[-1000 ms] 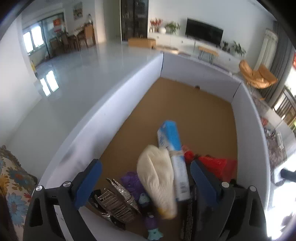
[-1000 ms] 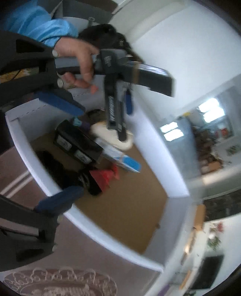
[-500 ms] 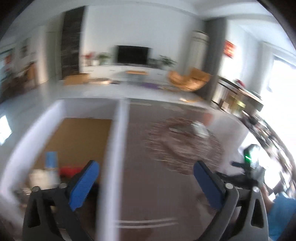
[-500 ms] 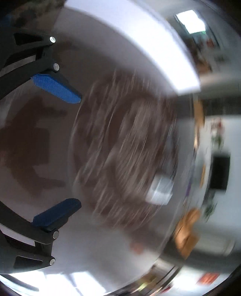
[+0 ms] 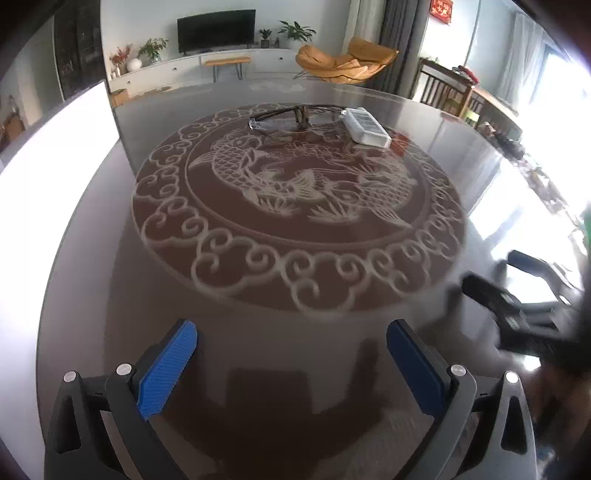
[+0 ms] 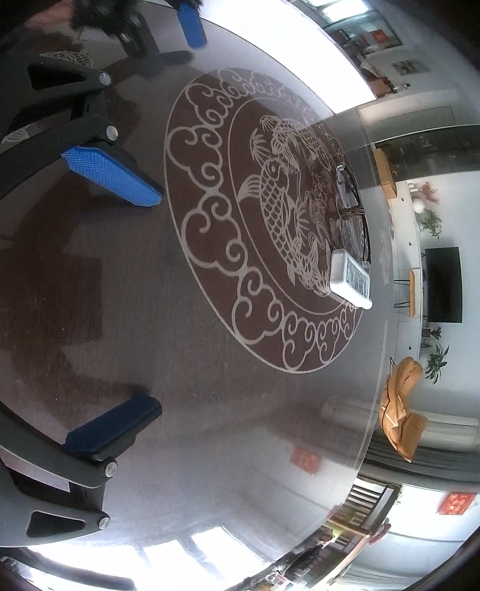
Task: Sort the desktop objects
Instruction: 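Bring both empty grippers back over the table, then grasp the white lotion bottle with the right gripper and lift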
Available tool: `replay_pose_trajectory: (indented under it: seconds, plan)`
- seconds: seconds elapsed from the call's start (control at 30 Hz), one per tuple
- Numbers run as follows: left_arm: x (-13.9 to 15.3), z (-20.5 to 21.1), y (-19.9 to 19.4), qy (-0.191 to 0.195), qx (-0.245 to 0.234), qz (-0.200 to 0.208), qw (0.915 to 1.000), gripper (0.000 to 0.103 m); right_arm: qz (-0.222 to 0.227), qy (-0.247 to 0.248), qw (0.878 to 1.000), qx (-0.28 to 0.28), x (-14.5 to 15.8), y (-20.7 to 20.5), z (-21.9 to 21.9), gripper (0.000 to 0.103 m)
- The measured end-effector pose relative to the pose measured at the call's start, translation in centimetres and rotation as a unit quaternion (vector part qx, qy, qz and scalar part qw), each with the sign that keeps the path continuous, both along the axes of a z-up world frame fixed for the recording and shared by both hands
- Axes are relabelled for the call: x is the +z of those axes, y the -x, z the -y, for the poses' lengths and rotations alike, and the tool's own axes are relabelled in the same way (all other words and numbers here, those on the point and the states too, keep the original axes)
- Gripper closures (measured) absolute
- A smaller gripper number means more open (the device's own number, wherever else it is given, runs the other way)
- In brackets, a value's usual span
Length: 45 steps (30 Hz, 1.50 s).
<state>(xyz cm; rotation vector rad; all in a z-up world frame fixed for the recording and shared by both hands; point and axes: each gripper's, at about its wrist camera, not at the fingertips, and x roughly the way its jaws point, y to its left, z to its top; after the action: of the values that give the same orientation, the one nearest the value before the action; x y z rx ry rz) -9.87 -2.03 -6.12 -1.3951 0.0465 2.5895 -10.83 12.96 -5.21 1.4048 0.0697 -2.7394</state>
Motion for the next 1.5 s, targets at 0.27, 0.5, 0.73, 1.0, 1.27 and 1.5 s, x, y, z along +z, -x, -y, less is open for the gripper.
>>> replay_pose_trajectory:
  seconds: [0.27,0.5,0.73,1.0,1.27,1.5]
  plan:
    - [-0.7,-1.1,3.0,0.031,0.008,-0.014,0.9994,0.0,0.0,0.0,1.0,0.0,-0.1,0.0,0.0,0.0]
    - [-0.9,-1.0,3.0,0.03,0.011,-0.017,0.9993,0.0,0.0,0.0,1.0,0.0,0.0,0.0,0.0,0.0]
    - [-1.1,-0.8,4.1,0.031,0.008,-0.014,0.9994,0.0,0.0,0.0,1.0,0.0,-0.1,0.0,0.0,0.0]
    - [-1.0,0.3,5.8,0.031,0.019,-0.015,0.9992,0.0,0.0,0.0,1.0,0.0,-0.1,0.0,0.0,0.0]
    - [-1.0,0.3,5.8,0.03,0.019,-0.015,0.9993,0.0,0.0,0.0,1.0,0.0,-0.1,0.0,0.1,0.0]
    - [-1.0,0.4,5.8,0.03,0.019,-0.015,0.9993,0.0,0.001,-0.001,1.0,0.001,-0.2,-0.1,0.0,0.0]
